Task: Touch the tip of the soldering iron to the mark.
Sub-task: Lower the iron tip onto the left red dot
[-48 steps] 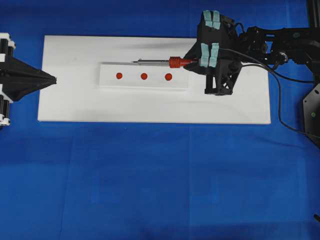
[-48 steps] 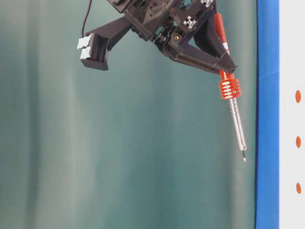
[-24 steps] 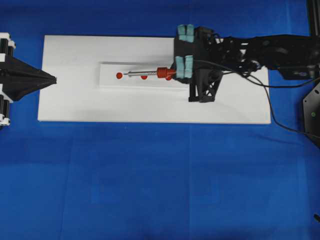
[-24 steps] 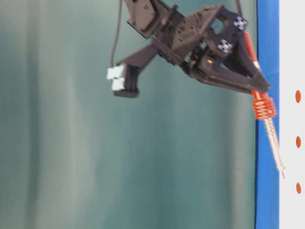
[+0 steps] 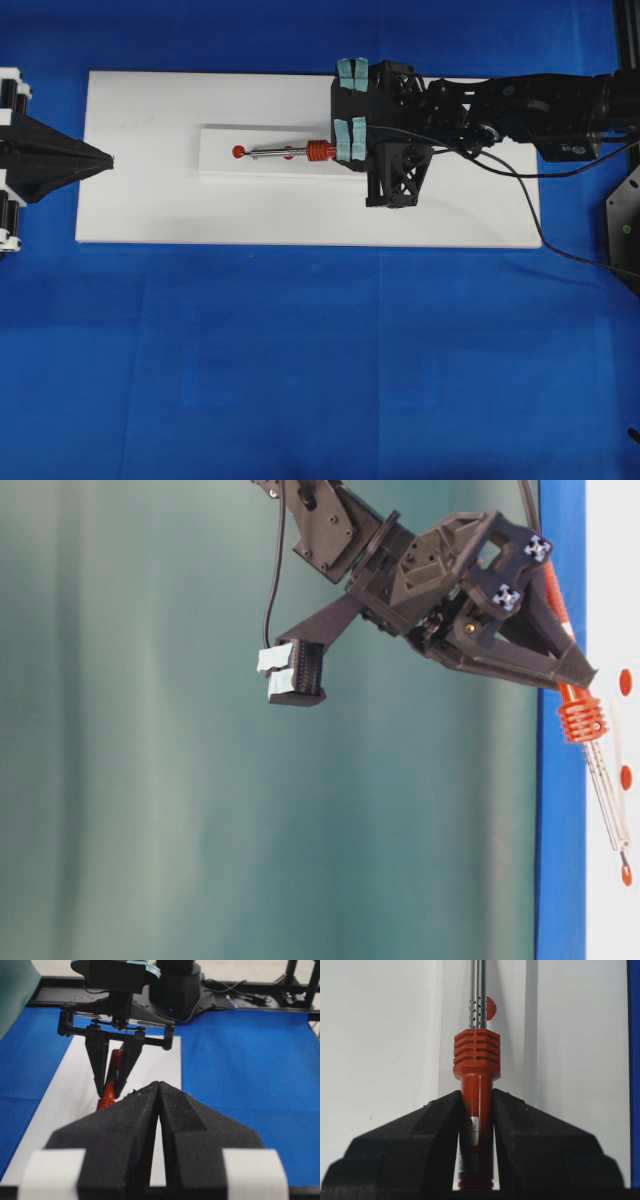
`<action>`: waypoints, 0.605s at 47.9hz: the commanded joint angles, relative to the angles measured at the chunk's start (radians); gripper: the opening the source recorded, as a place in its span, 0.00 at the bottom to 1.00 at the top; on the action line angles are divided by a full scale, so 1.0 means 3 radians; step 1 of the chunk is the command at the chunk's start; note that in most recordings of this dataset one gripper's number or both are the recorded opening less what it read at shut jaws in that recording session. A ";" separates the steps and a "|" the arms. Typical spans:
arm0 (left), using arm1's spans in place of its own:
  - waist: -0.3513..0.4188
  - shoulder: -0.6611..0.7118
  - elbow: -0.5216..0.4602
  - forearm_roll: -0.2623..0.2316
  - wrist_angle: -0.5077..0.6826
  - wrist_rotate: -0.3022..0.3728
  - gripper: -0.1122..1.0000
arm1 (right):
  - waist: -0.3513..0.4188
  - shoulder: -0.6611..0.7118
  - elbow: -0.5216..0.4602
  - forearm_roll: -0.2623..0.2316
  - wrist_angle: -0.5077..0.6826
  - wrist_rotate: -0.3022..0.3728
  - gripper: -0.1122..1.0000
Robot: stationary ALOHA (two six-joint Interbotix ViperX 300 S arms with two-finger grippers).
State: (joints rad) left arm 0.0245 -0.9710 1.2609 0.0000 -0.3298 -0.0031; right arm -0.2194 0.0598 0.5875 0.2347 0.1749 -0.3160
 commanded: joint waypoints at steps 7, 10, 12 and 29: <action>-0.0005 0.0020 -0.0031 0.0005 -0.0036 -0.0005 0.10 | -0.0005 -0.0031 -0.0072 -0.0005 -0.0026 0.0005 0.16; -0.0005 0.0020 -0.0031 0.0010 -0.0036 -0.0005 0.10 | -0.0005 -0.0026 -0.0077 0.0000 -0.0026 0.0005 0.16; -0.0005 0.0020 -0.0031 0.0010 -0.0036 -0.0005 0.10 | -0.0005 -0.0020 -0.0077 0.0000 -0.0026 0.0005 0.16; -0.0005 0.0020 -0.0031 0.0005 -0.0056 -0.0005 0.10 | -0.0015 -0.0026 -0.0077 0.0000 -0.0020 0.0005 0.16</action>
State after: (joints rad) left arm 0.0245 -0.9725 1.2625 0.0015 -0.3344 -0.0031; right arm -0.2209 0.0644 0.5875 0.2347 0.1749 -0.3160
